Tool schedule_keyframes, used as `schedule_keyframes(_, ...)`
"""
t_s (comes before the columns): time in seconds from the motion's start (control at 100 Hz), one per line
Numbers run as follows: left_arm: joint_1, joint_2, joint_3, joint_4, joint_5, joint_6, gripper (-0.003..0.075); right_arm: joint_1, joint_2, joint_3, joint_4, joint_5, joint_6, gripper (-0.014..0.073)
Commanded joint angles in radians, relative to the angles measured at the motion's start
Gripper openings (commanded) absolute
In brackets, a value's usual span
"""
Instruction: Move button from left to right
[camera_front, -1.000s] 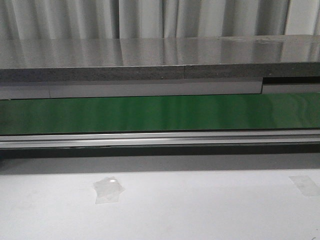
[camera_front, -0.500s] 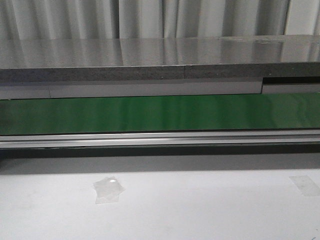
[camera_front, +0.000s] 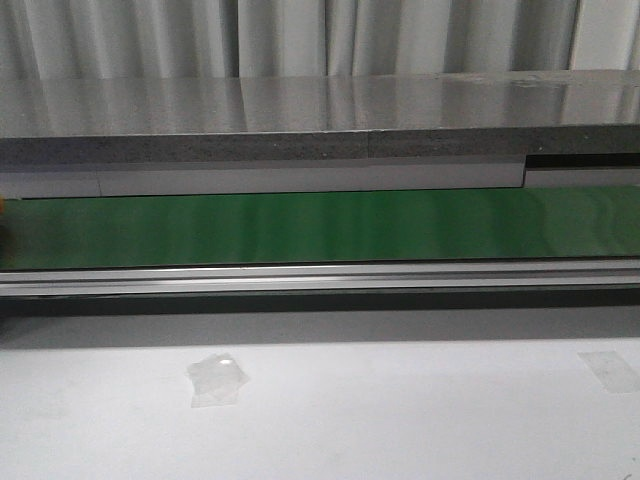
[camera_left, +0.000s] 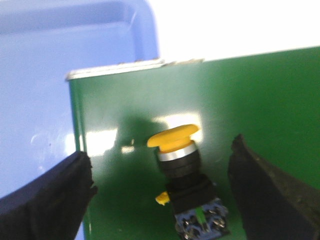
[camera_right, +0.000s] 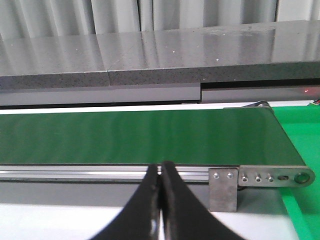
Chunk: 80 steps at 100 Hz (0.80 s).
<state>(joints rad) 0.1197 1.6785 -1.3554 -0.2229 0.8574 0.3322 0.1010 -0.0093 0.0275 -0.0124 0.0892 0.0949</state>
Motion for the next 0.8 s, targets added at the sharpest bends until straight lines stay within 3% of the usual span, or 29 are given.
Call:
schedule_keyframes(0.0,-0.006,-0.100,-0.027,-0.043,-0.017,0.012,0.0545,0.003,-0.020,-0.015,0.002,-0.081,-0.003,-0.0068)
schedule_keyframes(0.29,-0.020,-0.270,-0.003,-0.061,-0.052,0.012,0.0545,0.003,-0.020,-0.015,0.002,-0.081,-0.003,-0.0068)
schedule_keyframes(0.65,-0.187,-0.609,0.335,-0.061,-0.411,0.012,0.0545,0.003,-0.020,-0.015,0.002,-0.081,-0.003,-0.0068)
schedule_keyframes(0.79,-0.204,-0.754,0.496,-0.061,-0.523,0.010,0.0545,0.003,-0.020,-0.015,0.002,-0.081,-0.003,-0.0068)
